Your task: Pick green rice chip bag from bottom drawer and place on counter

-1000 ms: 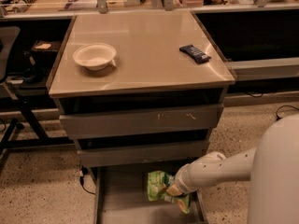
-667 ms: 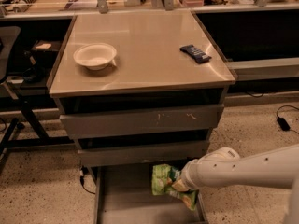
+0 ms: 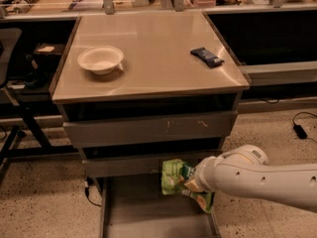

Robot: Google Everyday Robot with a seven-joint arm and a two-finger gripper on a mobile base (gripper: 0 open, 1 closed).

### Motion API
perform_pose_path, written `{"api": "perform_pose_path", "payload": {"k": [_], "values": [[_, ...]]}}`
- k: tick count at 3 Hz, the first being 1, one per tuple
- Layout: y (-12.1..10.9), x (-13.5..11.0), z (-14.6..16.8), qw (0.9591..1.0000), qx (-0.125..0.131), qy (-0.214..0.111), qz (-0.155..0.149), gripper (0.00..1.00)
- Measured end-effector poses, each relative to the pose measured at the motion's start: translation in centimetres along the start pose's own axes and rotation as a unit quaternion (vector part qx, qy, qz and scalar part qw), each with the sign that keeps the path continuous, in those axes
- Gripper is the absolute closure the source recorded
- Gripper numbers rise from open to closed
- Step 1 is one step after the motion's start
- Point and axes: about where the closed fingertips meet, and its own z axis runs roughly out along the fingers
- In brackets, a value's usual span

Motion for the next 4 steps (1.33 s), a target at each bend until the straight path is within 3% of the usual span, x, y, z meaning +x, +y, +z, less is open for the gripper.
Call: {"api": "perform_pose_path", "payload": {"k": [1, 2, 3, 4], "values": [[0.0, 0.0, 0.0, 1.0, 0.0, 0.0, 0.0, 1.0], [-1.1, -1.4, -2.6, 0.9996, 0.023, -0.019, 0.003, 1.0], [-2.5, -4.5, -8.0, 0.9969, 0.065, -0.041, -0.015, 1.0], [-3.9, -8.5, -13.3, 0.9914, 0.106, -0.067, -0.035, 1.0]]}}
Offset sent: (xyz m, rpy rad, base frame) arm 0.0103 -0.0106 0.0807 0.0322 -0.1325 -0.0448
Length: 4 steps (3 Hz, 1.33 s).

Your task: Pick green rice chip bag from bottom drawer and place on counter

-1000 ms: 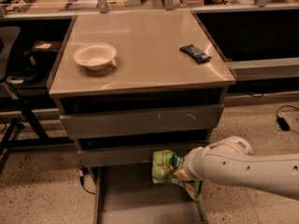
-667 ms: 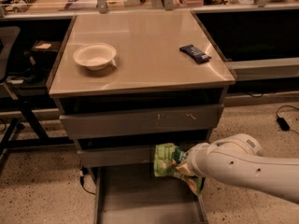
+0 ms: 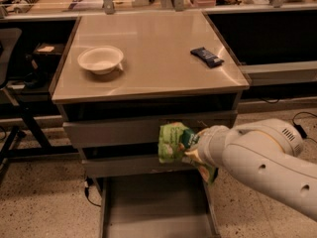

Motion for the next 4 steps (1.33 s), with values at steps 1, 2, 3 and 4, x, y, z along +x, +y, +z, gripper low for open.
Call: {"api": "perform_pose_path", "payload": {"k": [1, 2, 3, 4], "values": [[-2.2, -5.0, -4.6, 0.9985, 0.041, -0.026, -0.026, 1.0], [-2.6, -4.4, -5.1, 0.9986, 0.043, -0.025, -0.02, 1.0], [-5.2, -6.3, -6.5, 0.9973, 0.058, -0.037, -0.025, 1.0], [-8.8, -9.4, -7.3, 0.9961, 0.069, -0.046, -0.029, 1.0]]}}
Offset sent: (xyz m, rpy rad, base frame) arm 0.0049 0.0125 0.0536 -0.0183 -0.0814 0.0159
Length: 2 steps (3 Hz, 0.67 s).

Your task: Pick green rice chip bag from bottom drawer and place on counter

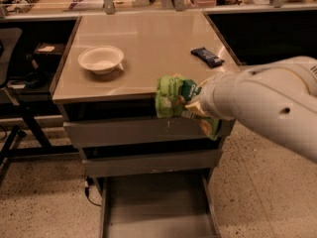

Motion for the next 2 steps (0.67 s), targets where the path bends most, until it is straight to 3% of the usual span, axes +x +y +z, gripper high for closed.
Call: {"api": "perform_pose_path", "payload": {"k": [1, 2], "values": [[-3.99, -3.86, 0.69, 0.9999, 0.008, -0.014, -0.005, 1.0], [-4.67, -3.89, 1.38, 0.9999, 0.006, -0.014, -0.004, 1.0]]}}
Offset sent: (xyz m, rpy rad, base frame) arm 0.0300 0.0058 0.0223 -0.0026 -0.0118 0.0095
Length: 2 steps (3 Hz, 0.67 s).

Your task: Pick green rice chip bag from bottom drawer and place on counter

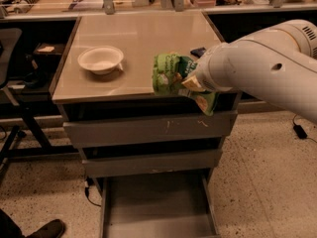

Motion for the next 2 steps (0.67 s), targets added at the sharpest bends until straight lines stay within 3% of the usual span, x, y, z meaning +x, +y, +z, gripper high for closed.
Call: {"api": "perform_pose_path", "payload": {"k": [2], "values": [[-6.3, -3.9, 5.7, 0.9996, -0.014, -0.01, -0.022, 1.0]]}}
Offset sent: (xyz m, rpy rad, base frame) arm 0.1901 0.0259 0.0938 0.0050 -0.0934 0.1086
